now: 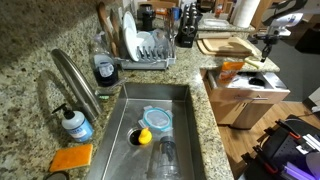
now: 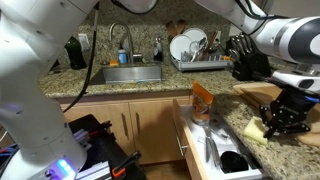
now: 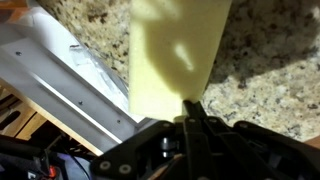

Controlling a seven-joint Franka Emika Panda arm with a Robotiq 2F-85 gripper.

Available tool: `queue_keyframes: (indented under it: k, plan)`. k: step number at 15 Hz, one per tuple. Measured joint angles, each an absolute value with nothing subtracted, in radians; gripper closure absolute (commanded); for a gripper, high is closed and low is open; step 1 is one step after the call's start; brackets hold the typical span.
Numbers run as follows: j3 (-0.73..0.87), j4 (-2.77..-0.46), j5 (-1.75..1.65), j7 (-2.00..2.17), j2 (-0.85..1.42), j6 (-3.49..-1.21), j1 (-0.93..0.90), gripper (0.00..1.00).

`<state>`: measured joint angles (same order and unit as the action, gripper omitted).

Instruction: Put the orange packet in the open drawer, remove the yellow sponge from the open drawer and use it to wipe the counter

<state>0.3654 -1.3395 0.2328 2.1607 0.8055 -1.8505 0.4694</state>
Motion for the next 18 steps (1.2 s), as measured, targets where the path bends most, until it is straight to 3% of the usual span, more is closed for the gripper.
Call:
queue_keyframes:
  k: [9, 15, 18]
  plan:
    - [0.291, -1.239, 0.220, 2.161, 0.793, -1.909, 0.282, 1.00]
    - [0.247, -1.164, 0.239, 2.163, 0.846, -1.708, 0.333, 1.00]
    - [0.257, -1.139, 0.234, 2.158, 0.908, -1.733, 0.388, 1.00]
